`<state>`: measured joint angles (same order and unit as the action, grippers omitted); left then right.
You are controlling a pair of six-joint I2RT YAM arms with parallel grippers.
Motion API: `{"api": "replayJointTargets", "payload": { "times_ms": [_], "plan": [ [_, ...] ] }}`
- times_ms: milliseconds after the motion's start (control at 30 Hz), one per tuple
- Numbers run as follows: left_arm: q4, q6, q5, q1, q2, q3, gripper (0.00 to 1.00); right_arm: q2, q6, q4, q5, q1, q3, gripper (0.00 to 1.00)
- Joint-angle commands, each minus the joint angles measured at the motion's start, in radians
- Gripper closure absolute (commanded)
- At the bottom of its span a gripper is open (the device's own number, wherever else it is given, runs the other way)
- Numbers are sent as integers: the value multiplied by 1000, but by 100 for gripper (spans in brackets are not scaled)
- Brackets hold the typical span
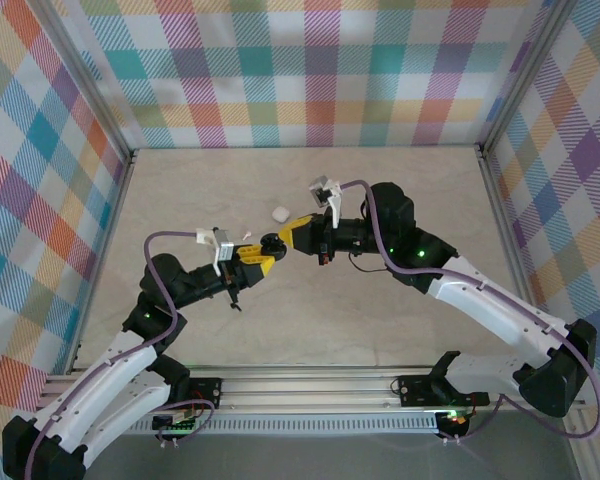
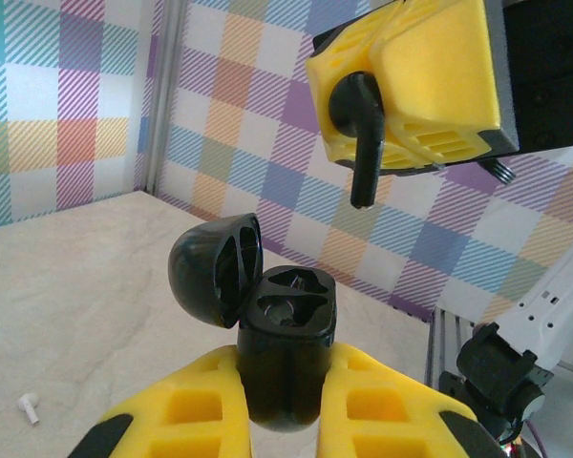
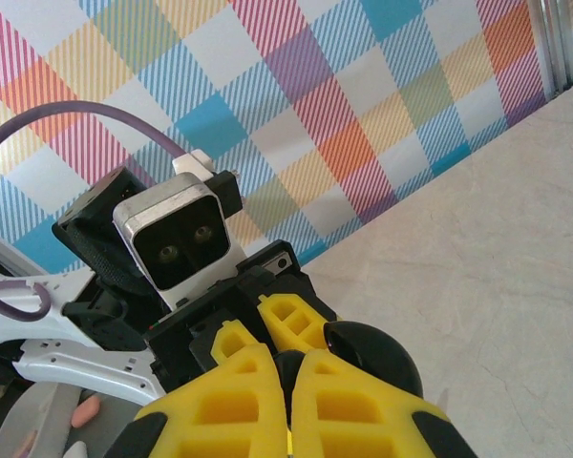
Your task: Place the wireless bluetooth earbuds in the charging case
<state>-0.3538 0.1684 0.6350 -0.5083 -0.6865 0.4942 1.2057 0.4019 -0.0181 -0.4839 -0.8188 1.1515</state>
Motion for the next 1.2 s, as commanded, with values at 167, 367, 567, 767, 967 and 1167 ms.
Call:
{"api": "replayJointTargets", "payload": {
  "times_ms": [167, 367, 567, 767, 967, 1167],
  "plan": [
    [-88, 26, -18, -10, 22, 8, 100, -1, 46, 95, -15, -6, -41, 100],
    [-89, 36, -12, -10, 27, 14, 100, 15, 82, 136, -24, -6, -55, 100],
    [-85, 39, -12, -10, 35, 14, 100, 25, 100, 153, -22, -6, -58, 100],
    [-87, 46, -27, -11, 42, 13, 100, 28, 130, 178, -30, -6, -72, 100],
    [-94, 49, -56, -12, 43, 4, 100, 40, 164, 214, -42, -18, -85, 100],
    [-99, 52, -63, -11, 47, 5, 100, 51, 170, 213, -43, -23, -88, 100]
  ]
}}
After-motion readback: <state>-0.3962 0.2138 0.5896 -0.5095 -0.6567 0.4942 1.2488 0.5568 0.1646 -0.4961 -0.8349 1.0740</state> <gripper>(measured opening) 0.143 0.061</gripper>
